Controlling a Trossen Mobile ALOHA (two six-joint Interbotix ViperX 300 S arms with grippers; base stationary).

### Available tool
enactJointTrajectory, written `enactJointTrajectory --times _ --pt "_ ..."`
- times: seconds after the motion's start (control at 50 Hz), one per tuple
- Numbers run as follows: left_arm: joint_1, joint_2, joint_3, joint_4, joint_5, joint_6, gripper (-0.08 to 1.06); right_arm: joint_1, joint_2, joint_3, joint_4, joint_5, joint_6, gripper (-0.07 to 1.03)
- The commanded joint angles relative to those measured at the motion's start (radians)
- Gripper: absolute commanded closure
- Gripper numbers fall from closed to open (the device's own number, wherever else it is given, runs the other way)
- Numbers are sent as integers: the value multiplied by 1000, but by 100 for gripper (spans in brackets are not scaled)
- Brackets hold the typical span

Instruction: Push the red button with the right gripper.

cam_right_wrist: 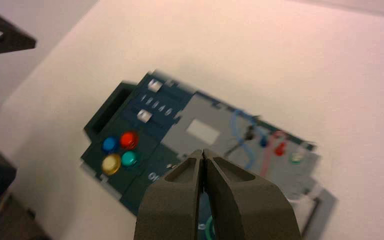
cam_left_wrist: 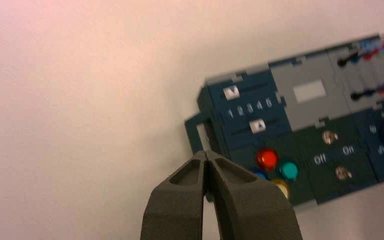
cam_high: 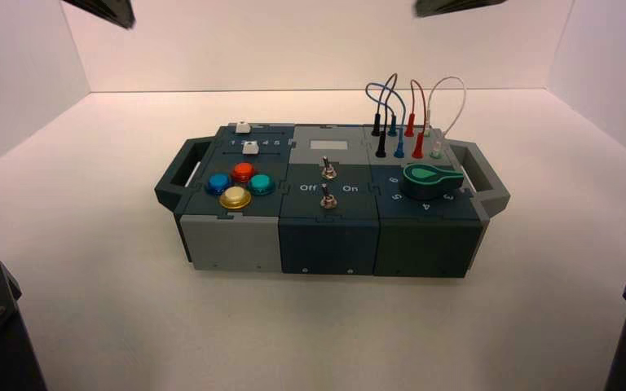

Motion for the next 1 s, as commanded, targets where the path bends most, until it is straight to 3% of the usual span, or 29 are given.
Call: enactJointTrajectory --times 0.02,0.22,0.6,1.0 --pt "-21 18 -31 -3 41 -3 101 64 95 -92 5 17 5 99" --pt "-26 34 -23 2 115 5 101 146 230 -175 6 25 5 99" --pt "-26 31 -15 8 117 5 101 253 488 -316 23 48 5 99" --pt "-26 58 -3 9 112 5 101 276 652 -400 43 61 0 99"
